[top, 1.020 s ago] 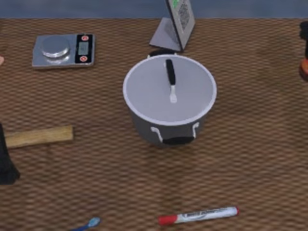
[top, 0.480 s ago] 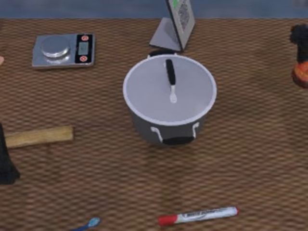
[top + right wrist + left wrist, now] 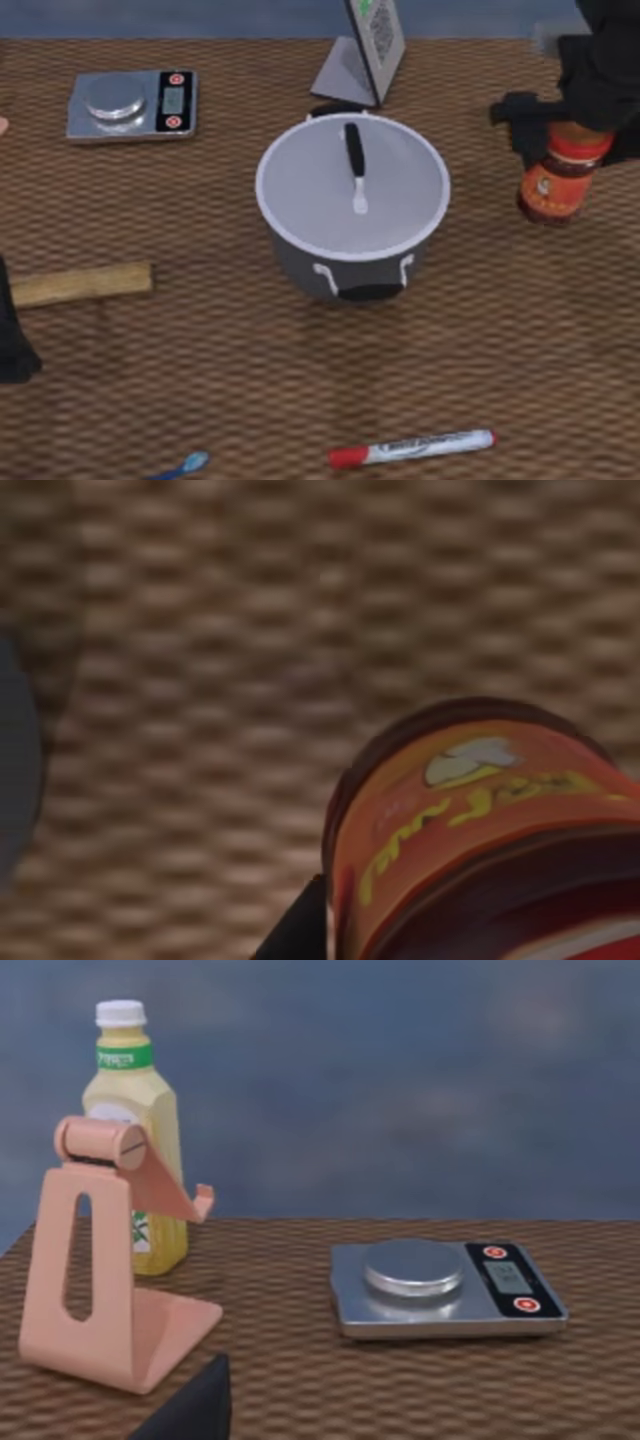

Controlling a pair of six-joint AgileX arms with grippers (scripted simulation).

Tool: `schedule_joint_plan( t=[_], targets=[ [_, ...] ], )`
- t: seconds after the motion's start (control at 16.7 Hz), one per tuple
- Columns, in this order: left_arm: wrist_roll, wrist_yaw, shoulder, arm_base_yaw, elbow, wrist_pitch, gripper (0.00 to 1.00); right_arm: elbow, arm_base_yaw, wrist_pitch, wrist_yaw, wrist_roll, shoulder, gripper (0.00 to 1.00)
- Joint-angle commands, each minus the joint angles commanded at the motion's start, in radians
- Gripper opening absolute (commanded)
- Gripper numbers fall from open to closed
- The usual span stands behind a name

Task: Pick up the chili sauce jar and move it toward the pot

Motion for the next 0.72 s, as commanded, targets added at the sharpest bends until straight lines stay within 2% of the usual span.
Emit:
schedule_joint_plan(
  t=[0.18,0.48,0.72],
  targets=[
    [0.000,0.000,0.000,0.000,0.000,0.000,1.00,-0.053,0.043,0.034,0.015,0.068,-0.013,0.00],
    [0.000,0.000,0.000,0.000,0.000,0.000,1.00,-0.054,0.040,0.036,0.012,0.071,-0.008,0.00],
    [0.000,0.000,0.000,0.000,0.000,0.000,1.00,-0.113,0.041,0.134,0.011,0.072,0.018,0.00]
  ],
)
